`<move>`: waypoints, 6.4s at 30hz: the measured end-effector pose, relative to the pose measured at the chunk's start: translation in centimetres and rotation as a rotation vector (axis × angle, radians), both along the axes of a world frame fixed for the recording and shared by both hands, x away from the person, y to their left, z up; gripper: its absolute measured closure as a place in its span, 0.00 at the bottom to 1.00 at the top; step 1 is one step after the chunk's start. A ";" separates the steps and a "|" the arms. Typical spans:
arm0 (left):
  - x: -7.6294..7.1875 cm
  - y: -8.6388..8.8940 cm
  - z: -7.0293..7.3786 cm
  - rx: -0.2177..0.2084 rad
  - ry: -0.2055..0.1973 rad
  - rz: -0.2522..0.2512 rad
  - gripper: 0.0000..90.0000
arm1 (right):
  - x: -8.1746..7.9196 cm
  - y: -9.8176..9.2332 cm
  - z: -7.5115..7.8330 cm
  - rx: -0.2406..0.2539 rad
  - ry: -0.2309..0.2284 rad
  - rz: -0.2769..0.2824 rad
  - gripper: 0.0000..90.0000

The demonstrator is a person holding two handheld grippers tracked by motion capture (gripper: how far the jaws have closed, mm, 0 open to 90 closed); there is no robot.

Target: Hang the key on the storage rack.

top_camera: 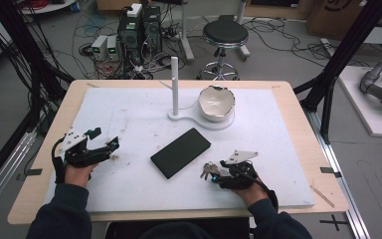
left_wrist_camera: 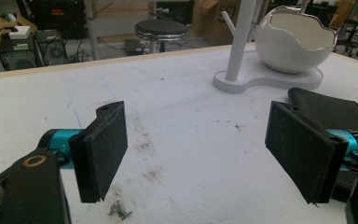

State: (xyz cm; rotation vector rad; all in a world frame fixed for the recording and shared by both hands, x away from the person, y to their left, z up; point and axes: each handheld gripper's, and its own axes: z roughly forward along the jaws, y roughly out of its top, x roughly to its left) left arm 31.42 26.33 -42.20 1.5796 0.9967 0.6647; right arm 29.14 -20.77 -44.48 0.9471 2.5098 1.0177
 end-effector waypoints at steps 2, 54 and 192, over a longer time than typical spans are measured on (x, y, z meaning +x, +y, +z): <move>0.0 0.0 0.0 0.001 -0.001 -0.001 0.23 | 0.0 0.2 -0.2 -0.028 0.006 0.007 0.51; -0.1 -0.1 -0.1 0.009 0.012 -0.001 0.24 | 1.2 -0.9 -0.1 0.082 0.111 -0.107 0.76; 0.0 -0.2 -0.3 0.020 0.027 -0.005 0.26 | 4.6 -1.2 -0.4 -0.026 -0.010 -0.034 0.39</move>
